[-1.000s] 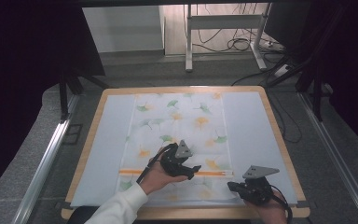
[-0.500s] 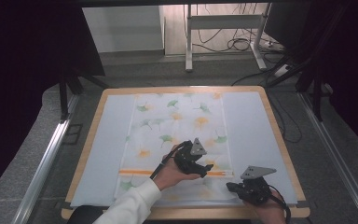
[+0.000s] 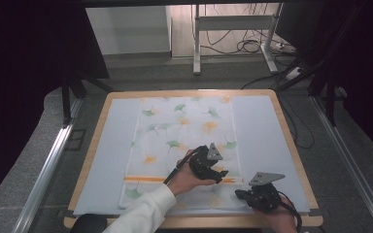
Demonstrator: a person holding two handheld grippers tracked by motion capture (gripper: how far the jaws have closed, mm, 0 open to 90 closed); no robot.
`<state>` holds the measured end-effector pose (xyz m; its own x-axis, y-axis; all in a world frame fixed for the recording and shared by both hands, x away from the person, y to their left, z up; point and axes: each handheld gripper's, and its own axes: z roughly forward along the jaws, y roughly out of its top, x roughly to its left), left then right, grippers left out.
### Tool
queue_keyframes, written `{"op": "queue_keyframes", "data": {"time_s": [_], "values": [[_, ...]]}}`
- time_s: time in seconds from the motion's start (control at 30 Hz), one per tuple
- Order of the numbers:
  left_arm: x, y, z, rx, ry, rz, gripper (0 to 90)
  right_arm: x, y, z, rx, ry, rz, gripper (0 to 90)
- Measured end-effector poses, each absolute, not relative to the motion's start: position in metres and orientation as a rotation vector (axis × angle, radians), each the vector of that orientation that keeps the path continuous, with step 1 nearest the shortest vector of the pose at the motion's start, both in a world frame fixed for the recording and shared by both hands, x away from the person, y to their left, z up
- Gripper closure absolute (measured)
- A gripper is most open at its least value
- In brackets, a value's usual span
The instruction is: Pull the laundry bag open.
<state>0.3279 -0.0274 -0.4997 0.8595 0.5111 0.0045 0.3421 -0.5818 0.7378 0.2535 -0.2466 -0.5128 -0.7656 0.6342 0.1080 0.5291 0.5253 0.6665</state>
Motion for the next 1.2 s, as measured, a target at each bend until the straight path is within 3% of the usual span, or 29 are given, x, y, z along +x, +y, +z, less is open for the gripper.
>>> {"op": "queue_keyframes", "data": {"time_s": [0.3,0.83,1.2], "values": [[0.329,-0.037,-0.501,2.225,0.585,0.266,36.8,0.256,-0.242,-0.518,0.998,2.634,1.013,88.7],[0.329,-0.065,-0.513,2.263,0.544,0.218,34.3,0.256,-0.243,-0.519,0.990,2.640,1.013,88.8],[0.326,-0.072,-0.520,2.305,0.501,0.191,42.8,0.256,-0.244,-0.518,1.001,2.647,1.016,88.8]]}}
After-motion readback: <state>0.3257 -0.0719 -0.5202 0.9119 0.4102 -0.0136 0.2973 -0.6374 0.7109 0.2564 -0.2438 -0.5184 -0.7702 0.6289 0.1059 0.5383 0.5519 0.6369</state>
